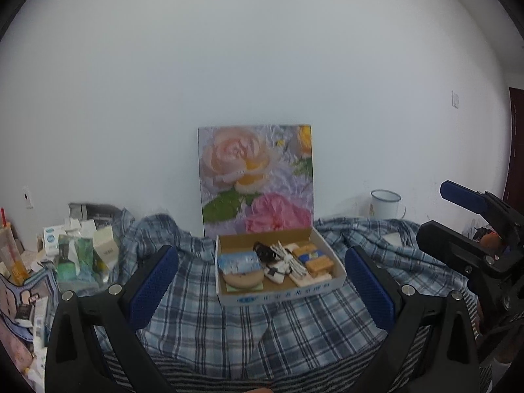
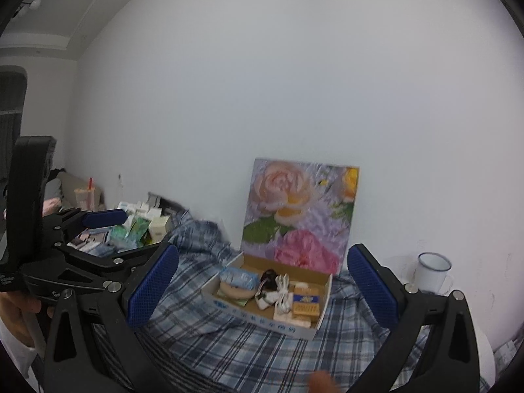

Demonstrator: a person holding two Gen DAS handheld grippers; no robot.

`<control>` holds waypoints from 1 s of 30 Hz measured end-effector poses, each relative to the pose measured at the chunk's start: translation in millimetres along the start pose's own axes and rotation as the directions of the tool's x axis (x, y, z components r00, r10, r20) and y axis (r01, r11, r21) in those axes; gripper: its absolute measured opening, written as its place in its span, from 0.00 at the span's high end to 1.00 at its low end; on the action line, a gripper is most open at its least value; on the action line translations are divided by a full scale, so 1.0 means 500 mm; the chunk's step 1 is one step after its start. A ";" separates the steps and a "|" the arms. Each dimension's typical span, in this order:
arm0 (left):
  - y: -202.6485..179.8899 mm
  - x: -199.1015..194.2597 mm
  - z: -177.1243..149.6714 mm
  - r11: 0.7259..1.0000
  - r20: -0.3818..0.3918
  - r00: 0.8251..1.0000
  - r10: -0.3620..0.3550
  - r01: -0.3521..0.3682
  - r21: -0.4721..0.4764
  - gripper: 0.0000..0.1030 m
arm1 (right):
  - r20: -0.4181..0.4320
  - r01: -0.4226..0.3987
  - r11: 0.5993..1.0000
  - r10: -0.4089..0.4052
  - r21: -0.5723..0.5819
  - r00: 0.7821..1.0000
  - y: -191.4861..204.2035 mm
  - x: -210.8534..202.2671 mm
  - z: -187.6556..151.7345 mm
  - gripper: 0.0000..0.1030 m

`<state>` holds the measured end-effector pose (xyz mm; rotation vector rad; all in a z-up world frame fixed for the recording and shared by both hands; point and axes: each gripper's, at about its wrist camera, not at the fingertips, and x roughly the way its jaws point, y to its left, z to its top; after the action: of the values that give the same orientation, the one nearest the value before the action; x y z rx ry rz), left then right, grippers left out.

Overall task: Organize soft objects
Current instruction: 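Withdraw both grippers back from the box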

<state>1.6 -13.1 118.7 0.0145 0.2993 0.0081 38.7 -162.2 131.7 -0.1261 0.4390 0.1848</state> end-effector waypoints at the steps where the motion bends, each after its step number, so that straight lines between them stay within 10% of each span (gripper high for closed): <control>1: 0.001 0.006 -0.008 1.000 -0.009 1.000 -0.002 0.002 -0.003 0.00 | -0.009 0.001 1.000 -0.001 0.003 1.000 0.000 0.005 -0.007 0.00; 30: 0.008 0.154 -0.180 0.995 -0.156 0.984 0.084 -0.074 0.071 0.00 | -0.208 0.053 0.998 -0.042 0.046 0.977 -0.020 0.116 -0.179 0.00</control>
<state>48.5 -7.0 9.8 0.0905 0.4582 0.0787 55.4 -177.5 26.9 -0.1052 0.6472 0.1134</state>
